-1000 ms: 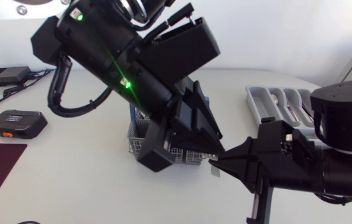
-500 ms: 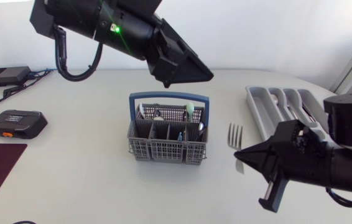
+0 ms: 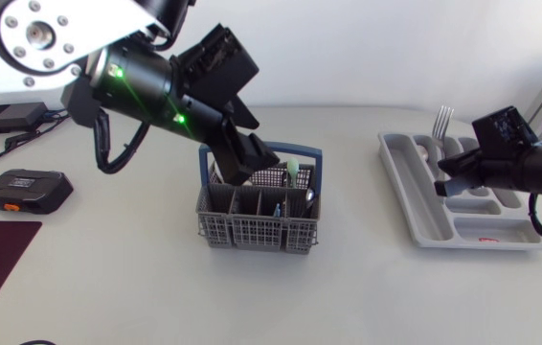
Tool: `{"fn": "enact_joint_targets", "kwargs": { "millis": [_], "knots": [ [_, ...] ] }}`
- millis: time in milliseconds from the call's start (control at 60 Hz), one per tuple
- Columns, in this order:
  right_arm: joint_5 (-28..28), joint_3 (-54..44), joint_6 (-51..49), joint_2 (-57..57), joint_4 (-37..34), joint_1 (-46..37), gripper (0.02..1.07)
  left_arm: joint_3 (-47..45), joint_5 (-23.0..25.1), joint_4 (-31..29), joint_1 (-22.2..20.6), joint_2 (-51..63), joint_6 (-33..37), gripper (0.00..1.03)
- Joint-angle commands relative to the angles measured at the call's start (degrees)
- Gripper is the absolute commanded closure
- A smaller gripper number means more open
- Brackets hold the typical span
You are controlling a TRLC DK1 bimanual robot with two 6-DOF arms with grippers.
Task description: Unload the cutlery basket into the drawer organizer.
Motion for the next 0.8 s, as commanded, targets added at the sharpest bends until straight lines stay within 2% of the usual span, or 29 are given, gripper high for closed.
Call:
{"fn": "enact_joint_targets", "kwargs": {
  "millis": [0, 133, 333, 783],
  "knots": [
    [2.16, 4.33, 2.69, 6.54, 1.82, -2.38, 1.01, -4.03, -2.34, 1.63, -1.00, -1.64, 3.00, 0.16],
    [5.41, 10.13, 4.97, 15.25, 3.13, -5.19, 1.01, -7.19, -4.71, 3.12, -1.17, -2.26, 4.32, 0.16],
    [12.00, 19.80, 8.05, 28.08, 2.96, -7.30, 1.01, -9.83, -5.51, 4.09, -0.29, -3.05, 6.25, 0.16],
    [19.30, 37.12, 10.16, 45.66, -0.21, -10.73, 1.01, -14.93, -5.51, 5.23, -0.56, -6.74, 8.72, 0.16]
  ]
}}
